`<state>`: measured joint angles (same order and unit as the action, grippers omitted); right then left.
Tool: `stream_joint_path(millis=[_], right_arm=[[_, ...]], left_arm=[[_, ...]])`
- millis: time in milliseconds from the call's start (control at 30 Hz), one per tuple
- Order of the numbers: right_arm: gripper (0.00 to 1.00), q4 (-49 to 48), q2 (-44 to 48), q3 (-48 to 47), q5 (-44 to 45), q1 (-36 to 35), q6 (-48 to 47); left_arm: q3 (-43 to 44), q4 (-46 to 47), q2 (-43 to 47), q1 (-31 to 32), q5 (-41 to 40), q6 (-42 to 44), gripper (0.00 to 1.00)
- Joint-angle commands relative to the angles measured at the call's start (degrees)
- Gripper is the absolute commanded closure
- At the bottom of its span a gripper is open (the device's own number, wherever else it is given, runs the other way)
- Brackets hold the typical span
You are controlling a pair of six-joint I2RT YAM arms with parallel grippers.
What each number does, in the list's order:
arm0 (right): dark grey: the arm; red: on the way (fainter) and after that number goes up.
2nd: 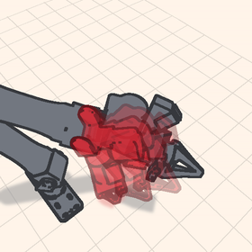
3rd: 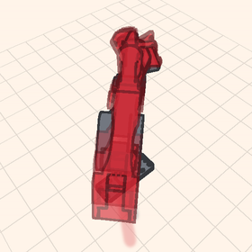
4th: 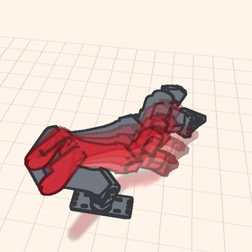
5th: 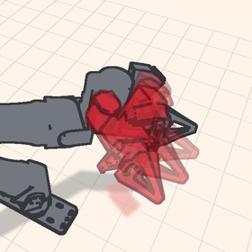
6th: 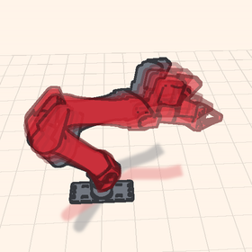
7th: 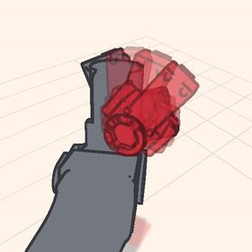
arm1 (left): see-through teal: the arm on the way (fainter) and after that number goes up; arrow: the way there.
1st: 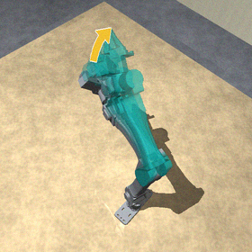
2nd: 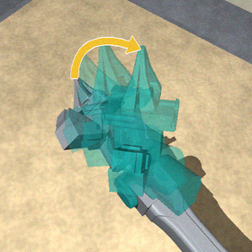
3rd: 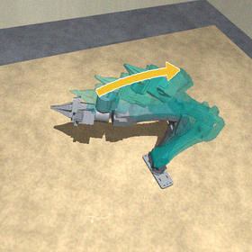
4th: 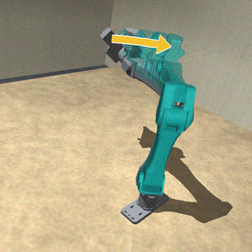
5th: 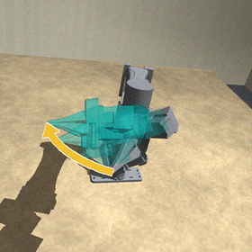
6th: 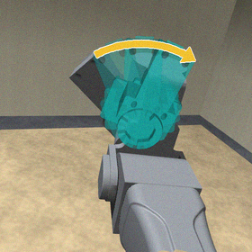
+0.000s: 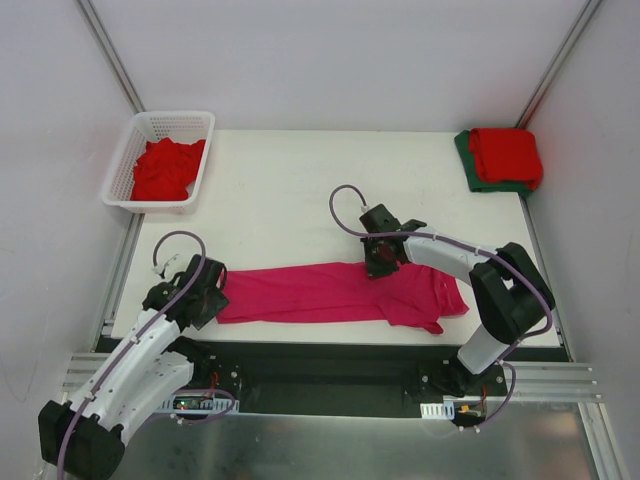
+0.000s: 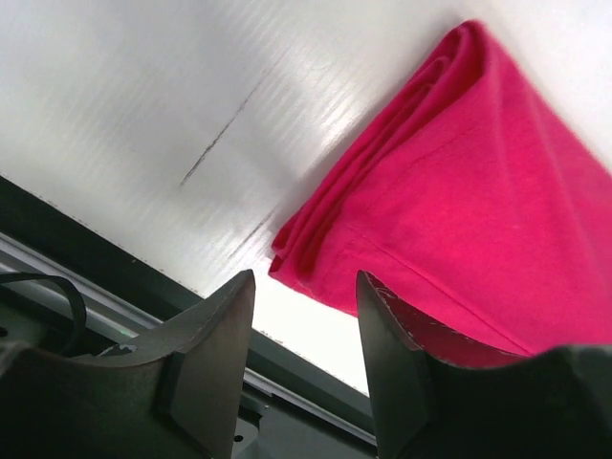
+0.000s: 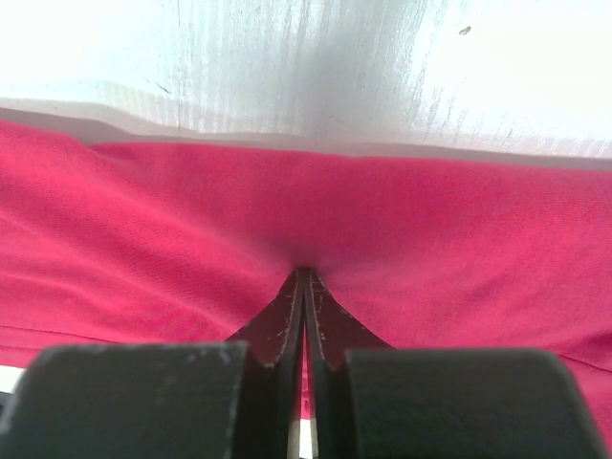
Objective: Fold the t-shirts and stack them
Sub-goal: Fold the other side of the tshirt into a rectangle
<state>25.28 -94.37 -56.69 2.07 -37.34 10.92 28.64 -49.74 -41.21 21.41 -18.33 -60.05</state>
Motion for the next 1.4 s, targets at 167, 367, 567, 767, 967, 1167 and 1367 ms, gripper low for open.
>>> stream_joint_path(millis=[167,367,567,767,967,1167,1367], right_arm=[[0.98,1.61,6.03,-1.15,4.69,-0.27,-0.46],[0.97,6.53,11.91,-1.23,13.55,-0.27,0.33],[0.99,10.67,13.51,-0.71,20.96,-0.10,2.61],[0.99,9.97,10.61,-0.36,20.26,0.25,3.23],[0.99,8.04,6.83,-0.09,16.83,0.25,3.15],[0.99,7.51,4.20,-0.36,15.52,0.25,2.79],[0.99,6.72,3.05,0.17,13.93,0.25,3.23]], left_arm=[[11.95,-1.33,4.83,0.48,-6.45,6.15,0.50],[12.76,15.61,0.44,0.56,3.35,18.64,0.56],[9.77,29.23,-10.01,4.42,10.32,21.02,0.61],[10.29,34.79,-21.62,10.57,10.77,21.21,0.70],[10.21,35.76,-27.96,12.69,9.71,20.24,0.74],[9.24,35.67,-28.84,13.39,10.94,19.80,0.78],[8.97,33.66,-29.89,14.27,13.22,18.39,1.00]])
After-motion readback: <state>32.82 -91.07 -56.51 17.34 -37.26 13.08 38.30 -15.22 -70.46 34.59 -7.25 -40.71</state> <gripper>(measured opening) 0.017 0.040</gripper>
